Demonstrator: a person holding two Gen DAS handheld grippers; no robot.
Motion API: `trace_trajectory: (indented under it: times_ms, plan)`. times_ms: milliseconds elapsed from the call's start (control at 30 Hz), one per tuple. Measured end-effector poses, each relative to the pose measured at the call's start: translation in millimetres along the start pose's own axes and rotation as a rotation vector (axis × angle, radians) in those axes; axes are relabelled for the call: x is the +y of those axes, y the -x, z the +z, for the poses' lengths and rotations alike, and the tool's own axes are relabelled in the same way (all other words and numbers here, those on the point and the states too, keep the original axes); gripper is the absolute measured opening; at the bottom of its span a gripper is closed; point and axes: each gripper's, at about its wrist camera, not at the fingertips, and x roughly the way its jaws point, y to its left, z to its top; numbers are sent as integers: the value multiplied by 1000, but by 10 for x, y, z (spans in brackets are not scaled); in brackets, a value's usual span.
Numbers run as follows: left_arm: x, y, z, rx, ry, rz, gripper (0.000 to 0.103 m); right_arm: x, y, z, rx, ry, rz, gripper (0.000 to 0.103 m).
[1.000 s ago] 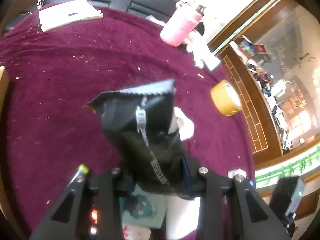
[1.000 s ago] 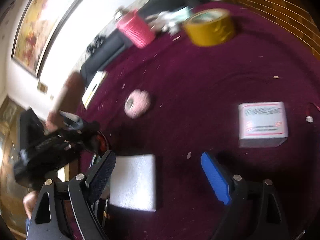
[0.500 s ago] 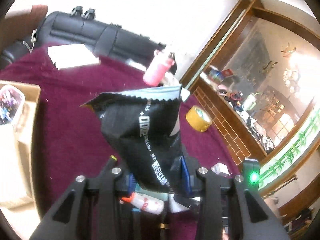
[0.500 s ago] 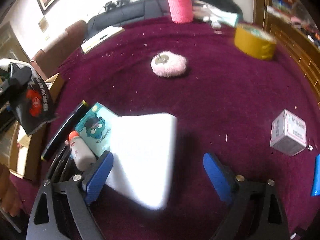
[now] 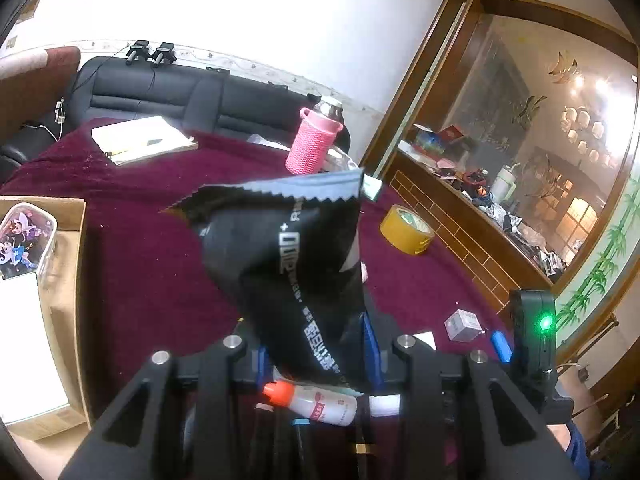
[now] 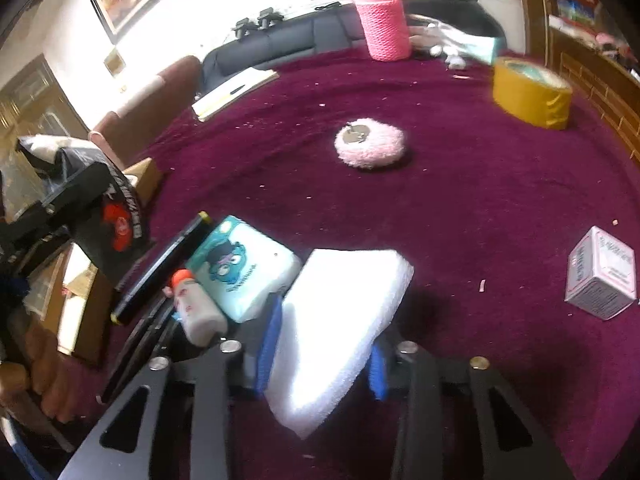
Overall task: Organize objects
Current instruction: 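Grasp the black snack bag with the left gripper while the right grasps the white sponge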
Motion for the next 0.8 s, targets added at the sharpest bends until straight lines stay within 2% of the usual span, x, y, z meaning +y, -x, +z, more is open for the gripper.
trace_trajectory:
  times_ms: [67, 167, 333, 567, 667, 800]
  plan:
    - [7, 10, -10, -4, 7, -6, 35, -10, 81, 13, -52, -1, 11, 24]
    - [6, 23, -18, -9, 8, -11, 35, 41, 198, 16, -133, 38, -22, 17]
    - [10, 65, -16, -14, 28, -19, 35, 70, 193, 28, -152, 43, -63, 16]
    - [-16, 112, -17, -29, 30, -34, 35, 100, 337, 29, -270, 40, -169, 16]
    - [-72, 185, -8, -50, 12, -46, 35, 207, 508, 13, -342, 23, -168, 16]
    - [-59, 362, 18, -77, 36, -71, 35, 366, 675, -18, -359, -24, -98, 16]
